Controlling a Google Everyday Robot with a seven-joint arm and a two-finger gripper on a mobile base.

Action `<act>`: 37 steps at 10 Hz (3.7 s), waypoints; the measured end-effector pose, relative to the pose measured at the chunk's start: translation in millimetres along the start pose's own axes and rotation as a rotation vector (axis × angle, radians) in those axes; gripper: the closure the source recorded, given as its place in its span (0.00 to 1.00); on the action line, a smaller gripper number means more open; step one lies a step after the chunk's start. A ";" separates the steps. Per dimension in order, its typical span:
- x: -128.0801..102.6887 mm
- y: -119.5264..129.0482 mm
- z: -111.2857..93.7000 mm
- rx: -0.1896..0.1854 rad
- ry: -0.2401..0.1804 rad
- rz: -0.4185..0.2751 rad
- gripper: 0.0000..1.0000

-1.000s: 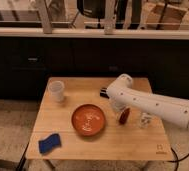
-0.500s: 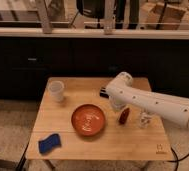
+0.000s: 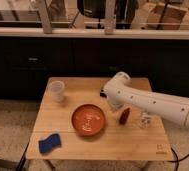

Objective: Place the pepper in the ceramic bowl

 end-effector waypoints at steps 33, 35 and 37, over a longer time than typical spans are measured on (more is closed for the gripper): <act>29.7 1.2 14.6 0.041 -0.037 -0.029 0.29; 29.5 0.8 13.9 0.043 -0.040 -0.028 0.25; 17.6 -14.2 14.7 0.057 -0.054 -0.022 0.21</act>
